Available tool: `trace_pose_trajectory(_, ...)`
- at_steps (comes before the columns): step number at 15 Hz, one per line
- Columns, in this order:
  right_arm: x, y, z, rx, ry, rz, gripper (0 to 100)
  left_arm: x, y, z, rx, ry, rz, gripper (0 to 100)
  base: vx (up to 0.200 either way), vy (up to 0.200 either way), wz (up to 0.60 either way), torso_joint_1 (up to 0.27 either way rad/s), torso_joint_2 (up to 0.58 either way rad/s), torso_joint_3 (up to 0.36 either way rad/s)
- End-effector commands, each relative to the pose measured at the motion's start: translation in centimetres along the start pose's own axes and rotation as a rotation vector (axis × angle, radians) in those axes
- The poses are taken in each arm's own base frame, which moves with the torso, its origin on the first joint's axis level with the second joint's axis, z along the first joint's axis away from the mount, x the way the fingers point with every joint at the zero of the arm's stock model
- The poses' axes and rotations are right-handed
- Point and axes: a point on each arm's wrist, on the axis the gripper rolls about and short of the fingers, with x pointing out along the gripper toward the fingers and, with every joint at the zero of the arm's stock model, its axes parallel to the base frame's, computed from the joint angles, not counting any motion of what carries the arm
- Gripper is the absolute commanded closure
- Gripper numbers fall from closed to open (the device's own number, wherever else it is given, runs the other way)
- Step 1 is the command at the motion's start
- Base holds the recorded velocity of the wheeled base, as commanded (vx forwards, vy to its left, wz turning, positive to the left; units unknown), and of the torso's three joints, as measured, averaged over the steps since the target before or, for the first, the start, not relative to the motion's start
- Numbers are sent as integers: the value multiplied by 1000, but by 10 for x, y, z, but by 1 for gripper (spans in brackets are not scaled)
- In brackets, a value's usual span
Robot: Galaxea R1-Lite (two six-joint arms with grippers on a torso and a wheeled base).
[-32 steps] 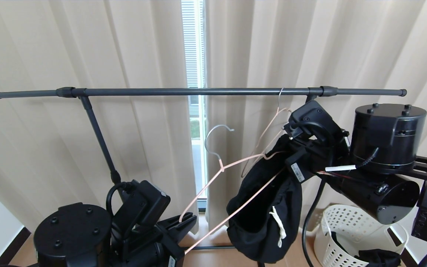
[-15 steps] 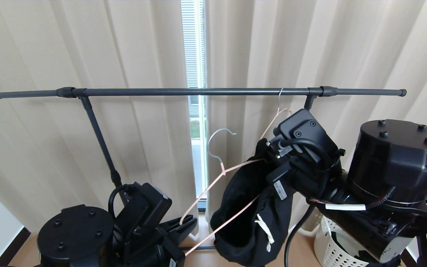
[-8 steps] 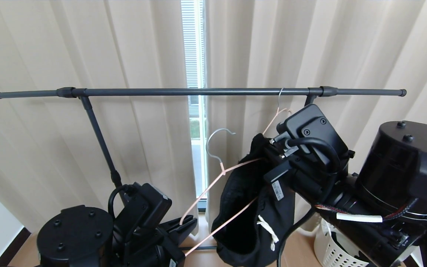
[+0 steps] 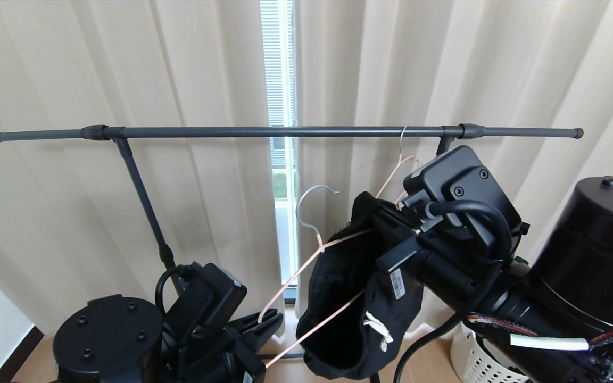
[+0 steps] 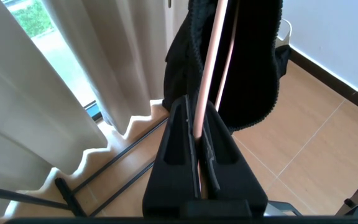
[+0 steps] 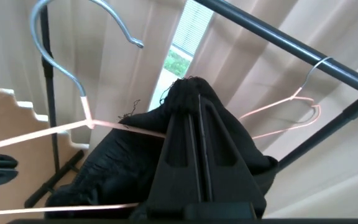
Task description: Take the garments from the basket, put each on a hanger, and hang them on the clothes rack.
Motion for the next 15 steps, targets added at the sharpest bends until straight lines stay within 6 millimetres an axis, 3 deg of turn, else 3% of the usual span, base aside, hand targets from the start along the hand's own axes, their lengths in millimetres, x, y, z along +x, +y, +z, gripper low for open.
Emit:
trace_pose_trajectory(1,-7,9,3,-1,-13,39,100,0,0,0,0,0,1,100,0,0,0,0,0,0)
trace_pose_trajectory(6,-12,22,0,-15,-8,77,100,-1,0,0,-1,-3,1,100,0,0,0,0,0,0)
trace_pose_trajectory(15,4,4,1,14,-19,-9,100,-7,-1,-1,40,-69,-11,100,0,0,0,0,0,0)
